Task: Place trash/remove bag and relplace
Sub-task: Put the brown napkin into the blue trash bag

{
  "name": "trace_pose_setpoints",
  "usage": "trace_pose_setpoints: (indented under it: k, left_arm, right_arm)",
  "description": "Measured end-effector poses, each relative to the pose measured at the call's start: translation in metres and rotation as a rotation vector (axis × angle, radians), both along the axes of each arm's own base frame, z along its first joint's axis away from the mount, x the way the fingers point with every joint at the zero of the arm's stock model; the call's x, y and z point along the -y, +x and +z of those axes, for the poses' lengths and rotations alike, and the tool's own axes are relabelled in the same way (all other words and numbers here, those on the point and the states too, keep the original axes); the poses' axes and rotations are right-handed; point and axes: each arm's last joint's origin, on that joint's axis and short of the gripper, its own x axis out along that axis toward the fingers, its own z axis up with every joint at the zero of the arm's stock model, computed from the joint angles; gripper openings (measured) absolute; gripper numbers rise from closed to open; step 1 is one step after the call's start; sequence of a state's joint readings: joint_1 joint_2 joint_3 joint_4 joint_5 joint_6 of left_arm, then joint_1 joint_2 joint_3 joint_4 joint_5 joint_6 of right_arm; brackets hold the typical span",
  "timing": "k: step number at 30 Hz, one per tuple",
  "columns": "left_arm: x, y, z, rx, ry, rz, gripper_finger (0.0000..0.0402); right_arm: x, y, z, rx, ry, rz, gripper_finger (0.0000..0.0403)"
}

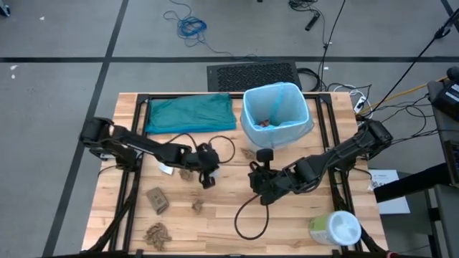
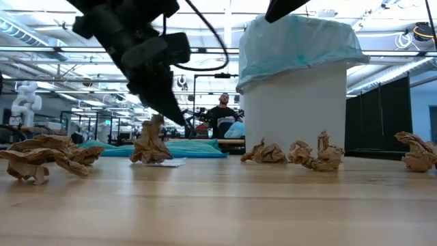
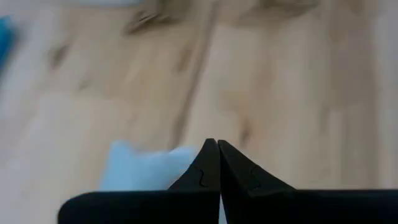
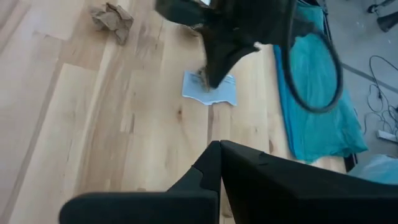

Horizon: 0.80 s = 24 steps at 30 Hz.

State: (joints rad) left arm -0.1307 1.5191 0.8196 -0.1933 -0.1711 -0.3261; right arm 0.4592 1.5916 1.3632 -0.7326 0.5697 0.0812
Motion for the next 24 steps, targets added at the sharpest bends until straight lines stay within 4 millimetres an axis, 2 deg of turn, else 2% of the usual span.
trace_pose_setpoints:
  k: [3, 6, 9, 11, 17, 20, 24]
  left_arm:
    - [-0.005, -0.009, 0.000, -0.075, 0.026, 0.058, 0.0000]
    - [-0.007, -0.017, -0.011, -0.160, 0.064, 0.078, 0.0000]
    - [-0.009, -0.020, -0.021, -0.196, 0.070, 0.085, 0.0000]
    - [-0.009, -0.020, -0.020, -0.192, 0.070, 0.084, 0.0000]
    - [-0.004, -0.018, 0.020, -0.072, 0.112, -0.027, 0.0000]
    - [-0.004, -0.023, 0.036, -0.075, 0.146, -0.109, 0.0000]
    - [-0.002, -0.029, 0.049, -0.124, 0.082, -0.172, 0.0021]
  right_arm:
    - [0.000, 0.000, 0.000, 0.005, 0.010, -0.007, 0.0000]
    - [0.000, 0.001, 0.000, 0.008, 0.012, -0.009, 0.0000]
    - [-0.001, 0.001, 0.000, 0.014, 0.015, -0.011, 0.0000]
    - [-0.001, 0.002, 0.000, 0.019, 0.017, -0.011, 0.0000]
    - [0.002, 0.003, 0.001, 0.021, 0.016, -0.017, 0.0000]
    - [0.003, 0.003, 0.001, 0.021, 0.016, -0.020, 0.0000]
    - [0.003, 0.003, 0.000, 0.018, 0.015, -0.019, 0.0000]
